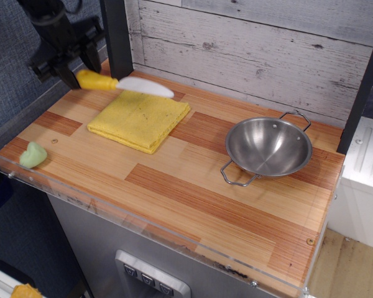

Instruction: Take the knife and place it on the right bottom of the table.

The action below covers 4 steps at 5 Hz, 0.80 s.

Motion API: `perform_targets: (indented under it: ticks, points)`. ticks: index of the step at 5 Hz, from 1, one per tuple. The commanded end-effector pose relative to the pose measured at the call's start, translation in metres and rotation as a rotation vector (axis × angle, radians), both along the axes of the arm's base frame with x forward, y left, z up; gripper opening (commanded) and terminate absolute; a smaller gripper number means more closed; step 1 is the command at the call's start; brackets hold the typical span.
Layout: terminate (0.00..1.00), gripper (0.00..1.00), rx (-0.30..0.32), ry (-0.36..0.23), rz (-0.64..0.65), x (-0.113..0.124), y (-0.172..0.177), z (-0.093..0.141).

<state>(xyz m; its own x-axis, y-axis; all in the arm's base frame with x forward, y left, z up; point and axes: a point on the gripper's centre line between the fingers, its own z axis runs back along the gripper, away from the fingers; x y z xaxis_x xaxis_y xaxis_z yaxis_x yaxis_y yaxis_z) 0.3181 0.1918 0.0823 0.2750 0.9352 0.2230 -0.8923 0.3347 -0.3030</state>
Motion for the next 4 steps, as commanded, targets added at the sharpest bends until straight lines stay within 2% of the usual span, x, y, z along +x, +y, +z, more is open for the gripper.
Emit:
perform_targets:
  ticks: [1,2,4]
  points:
    - [0.00,0.00,0.078,-0.053,-0.068,-0.016,-0.010,0.049]
    - [0.00,0.00,0.095,-0.048,-0.105,-0.026,-0.028,0.057]
    - [0.00,0.00,0.095,-0.056,-0.175,-0.048,-0.071,0.050]
